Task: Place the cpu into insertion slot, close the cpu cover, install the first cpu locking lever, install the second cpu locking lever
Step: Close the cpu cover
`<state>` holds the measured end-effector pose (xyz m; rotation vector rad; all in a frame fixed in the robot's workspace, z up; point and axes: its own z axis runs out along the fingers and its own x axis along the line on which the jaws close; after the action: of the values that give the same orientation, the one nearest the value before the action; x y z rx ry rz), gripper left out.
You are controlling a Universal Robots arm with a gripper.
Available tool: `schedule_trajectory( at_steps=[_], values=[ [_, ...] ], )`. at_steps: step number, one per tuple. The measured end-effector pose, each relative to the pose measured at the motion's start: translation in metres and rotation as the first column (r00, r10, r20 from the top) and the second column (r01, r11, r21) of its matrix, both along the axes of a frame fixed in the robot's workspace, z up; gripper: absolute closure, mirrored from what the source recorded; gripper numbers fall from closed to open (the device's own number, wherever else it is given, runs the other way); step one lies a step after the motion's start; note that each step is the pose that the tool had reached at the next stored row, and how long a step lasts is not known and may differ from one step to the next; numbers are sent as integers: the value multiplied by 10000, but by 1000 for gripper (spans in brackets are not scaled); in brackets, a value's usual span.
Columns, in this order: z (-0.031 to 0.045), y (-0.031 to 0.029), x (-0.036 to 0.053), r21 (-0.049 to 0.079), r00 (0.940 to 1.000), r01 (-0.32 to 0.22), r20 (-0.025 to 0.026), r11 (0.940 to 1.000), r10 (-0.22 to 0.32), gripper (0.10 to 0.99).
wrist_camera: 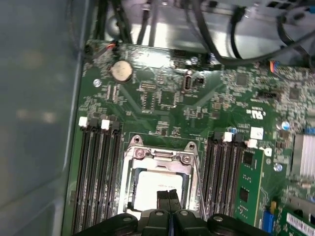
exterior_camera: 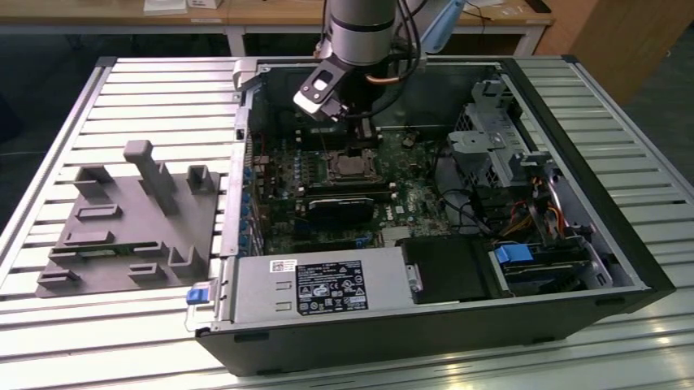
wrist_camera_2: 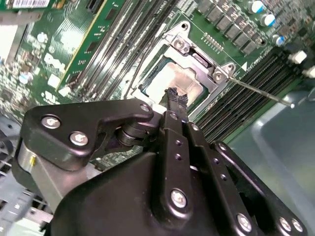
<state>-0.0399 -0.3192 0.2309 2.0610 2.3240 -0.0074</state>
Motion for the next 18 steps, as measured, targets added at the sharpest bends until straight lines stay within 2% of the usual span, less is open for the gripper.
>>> schedule_trajectory(
  at_steps=[4,8,13,18],
  values=[
    [0,0,0,-2,9973,-736,0,9973,736,984],
    [0,0,0,-4,9896,-1441,0,9896,1441,984],
    [0,0,0,-8,9728,-2315,-1,9728,2315,984],
    [0,0,0,-9,9478,-3190,-2,9478,3190,984]
  ],
)
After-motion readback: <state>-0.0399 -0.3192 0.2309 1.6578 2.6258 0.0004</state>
